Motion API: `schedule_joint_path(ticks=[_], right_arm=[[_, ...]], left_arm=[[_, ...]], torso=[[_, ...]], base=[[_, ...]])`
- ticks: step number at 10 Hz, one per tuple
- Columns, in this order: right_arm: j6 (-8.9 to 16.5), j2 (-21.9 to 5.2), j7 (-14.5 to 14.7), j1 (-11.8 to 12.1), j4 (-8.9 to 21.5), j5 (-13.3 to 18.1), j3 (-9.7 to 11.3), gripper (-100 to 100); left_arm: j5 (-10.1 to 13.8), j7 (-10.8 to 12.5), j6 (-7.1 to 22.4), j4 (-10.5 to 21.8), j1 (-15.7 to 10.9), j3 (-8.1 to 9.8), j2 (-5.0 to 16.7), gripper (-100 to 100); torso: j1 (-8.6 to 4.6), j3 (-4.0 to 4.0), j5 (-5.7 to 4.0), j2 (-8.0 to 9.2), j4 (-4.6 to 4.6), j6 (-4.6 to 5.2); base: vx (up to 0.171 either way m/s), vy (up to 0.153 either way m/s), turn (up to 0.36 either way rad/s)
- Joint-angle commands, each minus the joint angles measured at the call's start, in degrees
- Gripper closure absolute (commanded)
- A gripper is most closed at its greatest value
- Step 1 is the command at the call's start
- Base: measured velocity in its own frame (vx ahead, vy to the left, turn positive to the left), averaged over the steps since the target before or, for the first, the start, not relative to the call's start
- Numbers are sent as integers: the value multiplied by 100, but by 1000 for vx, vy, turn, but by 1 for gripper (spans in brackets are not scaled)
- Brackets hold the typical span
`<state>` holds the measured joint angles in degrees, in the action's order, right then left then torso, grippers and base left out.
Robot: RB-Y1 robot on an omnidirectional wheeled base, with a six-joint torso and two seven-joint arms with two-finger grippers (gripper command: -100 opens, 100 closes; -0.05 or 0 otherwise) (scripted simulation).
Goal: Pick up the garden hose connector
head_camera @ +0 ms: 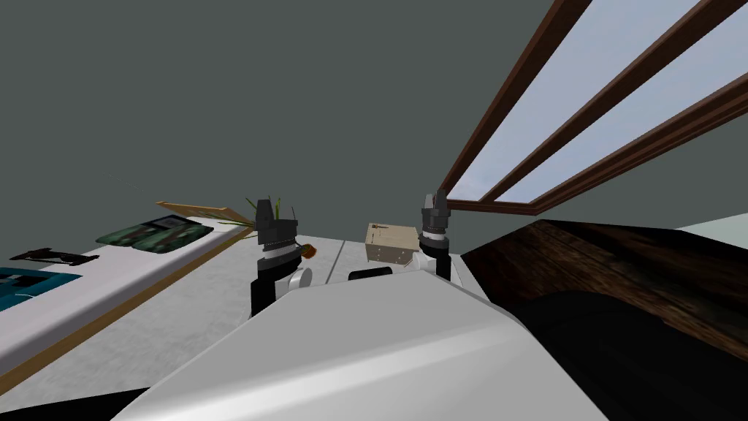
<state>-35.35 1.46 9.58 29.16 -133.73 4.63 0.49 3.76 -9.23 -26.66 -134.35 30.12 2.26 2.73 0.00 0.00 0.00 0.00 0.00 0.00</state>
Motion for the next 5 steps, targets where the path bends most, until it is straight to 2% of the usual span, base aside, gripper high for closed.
schedule_joint_path(ticks=[1,3,5], right_arm=[[9,-199,41,32,80,48,-18,-100],[29,-534,134,96,267,163,-52,-100],[57,-855,269,181,553,340,-91,-100]], left_arm=[[0,0,0,0,0,0,0,0],[0,0,0,0,0,0,0,0],[0,0,0,0,-1,0,0,0]], torso=[[0,0,0,0,0,0],[-3,6,-1,11,2,0],[2,16,0,28,6,0]], base=[[-17,0,28],[-47,1,50],[-82,19,81]])
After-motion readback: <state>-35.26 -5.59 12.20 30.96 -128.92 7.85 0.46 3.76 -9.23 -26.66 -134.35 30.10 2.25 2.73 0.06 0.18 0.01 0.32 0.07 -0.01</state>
